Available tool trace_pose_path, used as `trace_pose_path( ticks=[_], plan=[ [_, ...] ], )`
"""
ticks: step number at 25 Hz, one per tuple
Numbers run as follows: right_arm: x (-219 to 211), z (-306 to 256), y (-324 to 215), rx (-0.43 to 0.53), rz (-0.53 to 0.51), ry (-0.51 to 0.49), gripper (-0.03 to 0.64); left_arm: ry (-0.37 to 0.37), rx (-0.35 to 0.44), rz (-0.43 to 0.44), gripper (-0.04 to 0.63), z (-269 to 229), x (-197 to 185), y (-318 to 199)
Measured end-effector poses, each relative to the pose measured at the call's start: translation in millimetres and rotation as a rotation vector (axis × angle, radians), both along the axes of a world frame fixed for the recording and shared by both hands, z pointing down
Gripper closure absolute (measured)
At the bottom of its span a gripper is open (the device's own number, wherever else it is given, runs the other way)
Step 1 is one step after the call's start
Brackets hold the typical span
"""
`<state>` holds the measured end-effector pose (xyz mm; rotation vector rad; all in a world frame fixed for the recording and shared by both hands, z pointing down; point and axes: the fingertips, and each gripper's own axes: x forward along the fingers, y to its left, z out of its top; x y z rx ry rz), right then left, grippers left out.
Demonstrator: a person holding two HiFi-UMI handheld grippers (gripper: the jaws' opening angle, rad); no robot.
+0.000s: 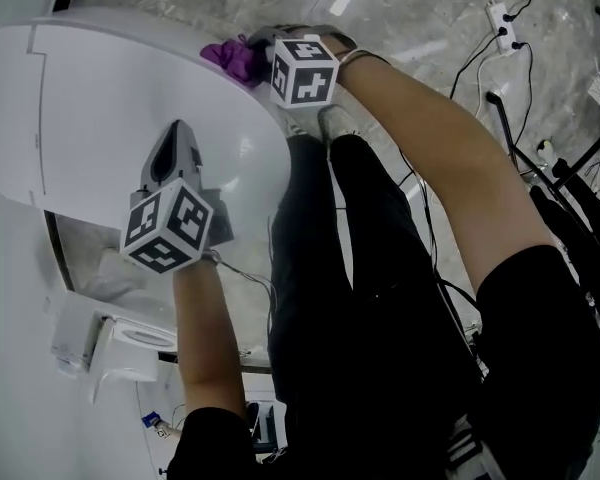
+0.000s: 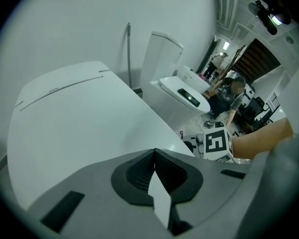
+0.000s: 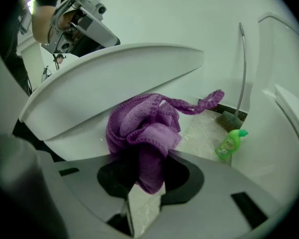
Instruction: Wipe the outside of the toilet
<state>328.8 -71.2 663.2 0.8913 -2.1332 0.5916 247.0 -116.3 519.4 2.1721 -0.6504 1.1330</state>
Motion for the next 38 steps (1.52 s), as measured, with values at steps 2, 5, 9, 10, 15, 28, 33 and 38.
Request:
trace_pose_path(
  ticks=[2,5,9,10,15,28,33,38],
  plan=[
    [-2.2,-2.3,6.6,0.012,0.028,-0.001,0.508,0.0,0.017,-0.001,0.588,-1.0,0.3,7.8],
    [-3.6,-8.6,21.3,0.026,0.045,-0.01,0.508,0.008,0.038,-0.035,0.588,-7.3,0.0,22.6],
    [-7.5,-11.0,47.7,0.036,0.02,0.001,0.508,0.024,0.046,-0.099,0.588,-14.9,-7.6,55.4],
    [-8.8,-11.0,54.3,0.037,0.011,0.01,0.508,0.026,0.041,-0.108,0.588,-14.4,-10.4,66.7],
    [-23.6,-14.7,86.2,0.035,0.008,0.013,0.508,0.032,0.01,-0.15,0.588,-11.0,-27.4,121.4],
    [-55.2,-32.2,137.6,0.009,0.032,0.041,0.508,0.034,-0.016,-0.235,0.588,-24.0,-94.3,192.8],
    [-71.5,-30.8,151.8,0.005,0.058,0.083,0.508,0.052,-0.026,-0.257,0.588,-20.5,-132.5,211.6],
    [-98.7,-26.8,171.8,-0.013,0.109,0.122,0.508,0.06,-0.034,-0.242,0.588,-10.7,-178.0,236.4]
  ],
)
